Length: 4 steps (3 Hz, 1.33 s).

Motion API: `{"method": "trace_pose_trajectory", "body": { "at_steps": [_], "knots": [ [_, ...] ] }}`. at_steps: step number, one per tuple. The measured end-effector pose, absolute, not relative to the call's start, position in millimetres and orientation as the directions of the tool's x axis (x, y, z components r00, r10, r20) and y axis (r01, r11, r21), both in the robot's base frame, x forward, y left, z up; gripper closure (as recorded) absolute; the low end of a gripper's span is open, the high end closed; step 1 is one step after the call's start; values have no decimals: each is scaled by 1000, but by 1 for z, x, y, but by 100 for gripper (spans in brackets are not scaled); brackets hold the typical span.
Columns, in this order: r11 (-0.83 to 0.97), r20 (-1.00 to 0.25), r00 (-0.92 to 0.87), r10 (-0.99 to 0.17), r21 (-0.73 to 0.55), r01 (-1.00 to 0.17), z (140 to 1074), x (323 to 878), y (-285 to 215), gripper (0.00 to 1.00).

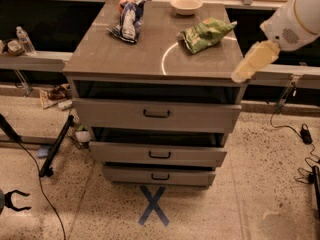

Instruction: Move green jalapeno chip bag near blue chip bag

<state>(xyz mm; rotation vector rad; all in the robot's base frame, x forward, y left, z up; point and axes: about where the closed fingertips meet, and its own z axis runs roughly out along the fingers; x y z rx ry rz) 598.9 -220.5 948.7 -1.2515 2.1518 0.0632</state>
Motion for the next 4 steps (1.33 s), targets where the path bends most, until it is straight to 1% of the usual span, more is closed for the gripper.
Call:
{"method": "trace_pose_trajectory", "body": {
  "at_steps": [1, 2, 3, 4],
  "knots": [
    [589, -614, -322, -720, -298, -751, 962, 644, -223, 0],
    [589, -614, -322, -721, -298, -751, 963, 644, -223, 0],
    [628, -648, -332, -686, -296, -719, 958, 655, -223, 0],
    [700, -706, -334, -625, -317, -640, 953, 698, -233, 0]
  ]
}}
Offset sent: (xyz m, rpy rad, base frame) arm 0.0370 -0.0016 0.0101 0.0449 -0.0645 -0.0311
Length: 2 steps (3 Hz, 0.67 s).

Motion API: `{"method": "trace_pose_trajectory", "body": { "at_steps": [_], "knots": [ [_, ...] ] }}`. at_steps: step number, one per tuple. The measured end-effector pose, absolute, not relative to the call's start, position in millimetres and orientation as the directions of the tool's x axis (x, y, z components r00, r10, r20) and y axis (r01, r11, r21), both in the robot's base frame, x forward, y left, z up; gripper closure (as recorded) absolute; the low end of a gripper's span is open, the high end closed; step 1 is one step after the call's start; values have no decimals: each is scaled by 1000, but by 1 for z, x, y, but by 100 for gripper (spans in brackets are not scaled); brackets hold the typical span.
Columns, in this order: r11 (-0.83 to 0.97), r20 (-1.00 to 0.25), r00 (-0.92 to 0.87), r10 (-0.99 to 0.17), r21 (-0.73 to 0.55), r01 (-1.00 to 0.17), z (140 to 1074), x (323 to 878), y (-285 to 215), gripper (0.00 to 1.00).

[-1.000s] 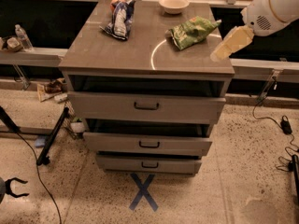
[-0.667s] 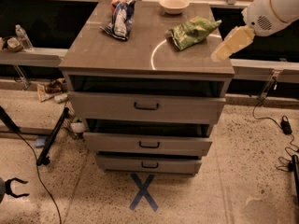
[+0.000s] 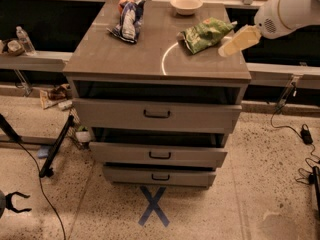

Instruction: Move green jalapeno chip bag near blue chip bag

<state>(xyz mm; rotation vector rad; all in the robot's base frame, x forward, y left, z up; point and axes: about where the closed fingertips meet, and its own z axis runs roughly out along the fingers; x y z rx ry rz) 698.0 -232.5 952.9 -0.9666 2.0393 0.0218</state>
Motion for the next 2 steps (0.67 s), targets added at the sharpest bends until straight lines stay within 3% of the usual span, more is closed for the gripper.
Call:
{"method": "trace_pose_trajectory", "body": {
  "at_steps": [2],
  "knots": [
    [779, -806, -271, -526, -328, -534, 955, 794, -242, 0]
  ]
}}
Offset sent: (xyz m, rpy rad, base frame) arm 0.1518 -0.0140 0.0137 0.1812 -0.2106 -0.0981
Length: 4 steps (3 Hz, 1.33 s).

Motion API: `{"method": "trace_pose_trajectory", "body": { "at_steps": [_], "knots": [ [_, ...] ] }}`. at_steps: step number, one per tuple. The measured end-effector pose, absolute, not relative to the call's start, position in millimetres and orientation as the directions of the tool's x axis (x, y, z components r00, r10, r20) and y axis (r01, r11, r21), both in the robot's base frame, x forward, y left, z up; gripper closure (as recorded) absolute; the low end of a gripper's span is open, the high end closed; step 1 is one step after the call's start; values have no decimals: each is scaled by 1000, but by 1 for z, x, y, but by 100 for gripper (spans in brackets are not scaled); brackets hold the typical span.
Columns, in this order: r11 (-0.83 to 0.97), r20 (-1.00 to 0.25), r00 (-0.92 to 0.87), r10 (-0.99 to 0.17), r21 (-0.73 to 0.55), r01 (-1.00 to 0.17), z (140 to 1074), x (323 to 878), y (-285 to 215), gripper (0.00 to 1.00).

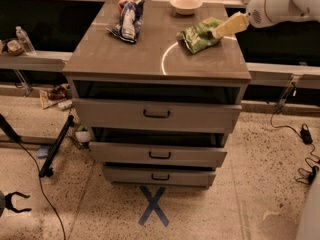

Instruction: Move green jalapeno chip bag near blue chip bag

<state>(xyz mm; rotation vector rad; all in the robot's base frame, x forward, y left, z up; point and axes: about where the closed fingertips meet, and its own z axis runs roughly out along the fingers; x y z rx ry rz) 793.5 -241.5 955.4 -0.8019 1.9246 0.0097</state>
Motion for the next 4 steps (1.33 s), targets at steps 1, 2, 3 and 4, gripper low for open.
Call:
{"method": "trace_pose_trajectory", "body": {
  "at_steps": [1, 2, 3, 4],
  "knots": [
    [792, -835, -257, -487, -298, -533, 951, 826, -233, 0],
    [797, -848, -264, -459, -262, -544, 937, 851, -222, 0],
    [794, -843, -292, -452, -231, -562, 917, 867, -212, 0],
    [783, -824, -325, -465, -211, -585, 893, 877, -203, 19]
  ]
}}
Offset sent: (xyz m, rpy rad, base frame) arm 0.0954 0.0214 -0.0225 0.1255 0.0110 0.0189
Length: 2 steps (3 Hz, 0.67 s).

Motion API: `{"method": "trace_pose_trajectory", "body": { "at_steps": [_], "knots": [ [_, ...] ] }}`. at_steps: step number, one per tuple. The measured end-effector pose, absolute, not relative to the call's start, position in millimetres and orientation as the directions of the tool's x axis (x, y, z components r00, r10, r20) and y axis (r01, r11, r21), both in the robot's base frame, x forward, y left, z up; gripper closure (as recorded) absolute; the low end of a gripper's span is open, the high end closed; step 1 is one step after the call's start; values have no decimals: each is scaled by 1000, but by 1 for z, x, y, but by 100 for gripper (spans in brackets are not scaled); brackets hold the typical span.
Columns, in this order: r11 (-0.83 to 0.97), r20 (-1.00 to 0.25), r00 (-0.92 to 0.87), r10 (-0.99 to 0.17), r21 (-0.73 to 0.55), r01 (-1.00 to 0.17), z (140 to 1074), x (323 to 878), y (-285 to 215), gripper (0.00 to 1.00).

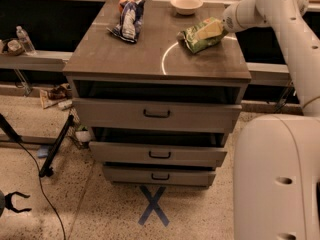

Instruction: Move green jalapeno chip bag near blue chip bag

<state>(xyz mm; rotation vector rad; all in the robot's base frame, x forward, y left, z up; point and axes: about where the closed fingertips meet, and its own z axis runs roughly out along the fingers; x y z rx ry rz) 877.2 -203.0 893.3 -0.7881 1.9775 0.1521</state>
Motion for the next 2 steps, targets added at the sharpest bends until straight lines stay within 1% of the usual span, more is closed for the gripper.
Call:
{"method": "trace_pose_trajectory", "body": {
  "at_steps": [1, 2],
  "knots": [
    [772, -813, -341, -471, -193, -605, 877, 884, -196, 49],
    [767, -815, -341, -468, -183, -615, 872, 887, -193, 73]
  ]
}}
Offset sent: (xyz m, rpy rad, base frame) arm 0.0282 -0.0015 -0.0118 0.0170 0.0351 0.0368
